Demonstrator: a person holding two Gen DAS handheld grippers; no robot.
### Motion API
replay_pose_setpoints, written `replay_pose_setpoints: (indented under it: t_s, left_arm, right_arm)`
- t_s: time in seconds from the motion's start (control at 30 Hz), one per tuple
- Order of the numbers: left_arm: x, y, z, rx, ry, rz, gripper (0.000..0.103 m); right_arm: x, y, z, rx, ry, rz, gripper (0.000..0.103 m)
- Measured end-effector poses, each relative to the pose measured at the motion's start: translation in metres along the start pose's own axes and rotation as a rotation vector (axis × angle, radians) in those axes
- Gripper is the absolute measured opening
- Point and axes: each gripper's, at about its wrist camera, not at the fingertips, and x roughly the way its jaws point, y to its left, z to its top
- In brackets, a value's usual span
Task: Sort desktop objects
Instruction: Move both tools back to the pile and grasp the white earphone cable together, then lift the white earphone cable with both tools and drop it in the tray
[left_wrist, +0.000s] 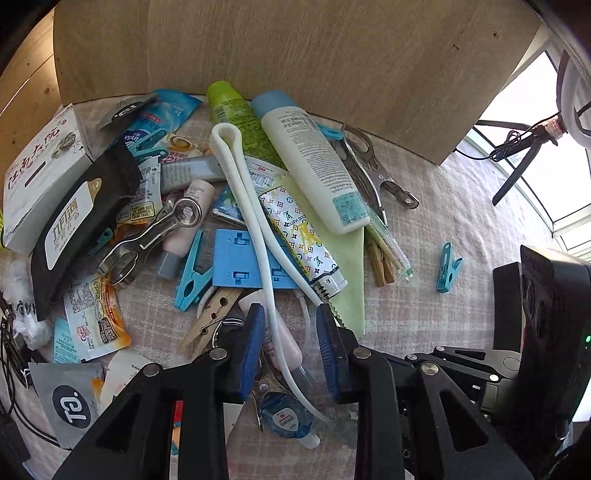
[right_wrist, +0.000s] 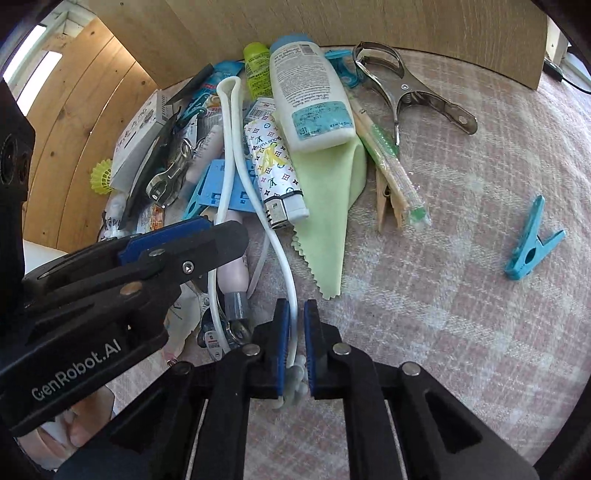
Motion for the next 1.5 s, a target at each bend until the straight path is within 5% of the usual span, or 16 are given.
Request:
replay_pose_setpoints:
  t_s: [0.53, 0.8, 0.93, 1.13, 1.5]
  left_arm:
    - [0.014, -0.037, 0.001, 0.032, 0.005, 0.018, 0.029]
    - [0.02, -0.027, -0.002, 0.046, 0.014, 0.012, 0.029]
    - [0.029, -0.038, -0.001, 0.072, 0.008, 0.037, 0.029]
    - [0.037, -0.027, 0.001, 0.004, 0.01, 0.029, 0.004]
    - [0.0, -0.027, -0.007, -0.004, -0.071, -0.017, 0.004]
  right_arm:
    - [-0.002, -0.013, -0.004, 0.065, -0.028, 0.063, 0.005]
    - [0.003, -0.041, -0.01, 0.198, 0.015, 0.237, 0.005]
    - [0.0, -0.036, -0.012, 0.18, 0.004, 0.206, 0.005]
    - [0.0, -0.036, -0.014, 0.197, -0.003, 0.212, 0.005]
    - [-0.037, -0.018, -0.025, 0.144, -0.091, 0.21, 0.005]
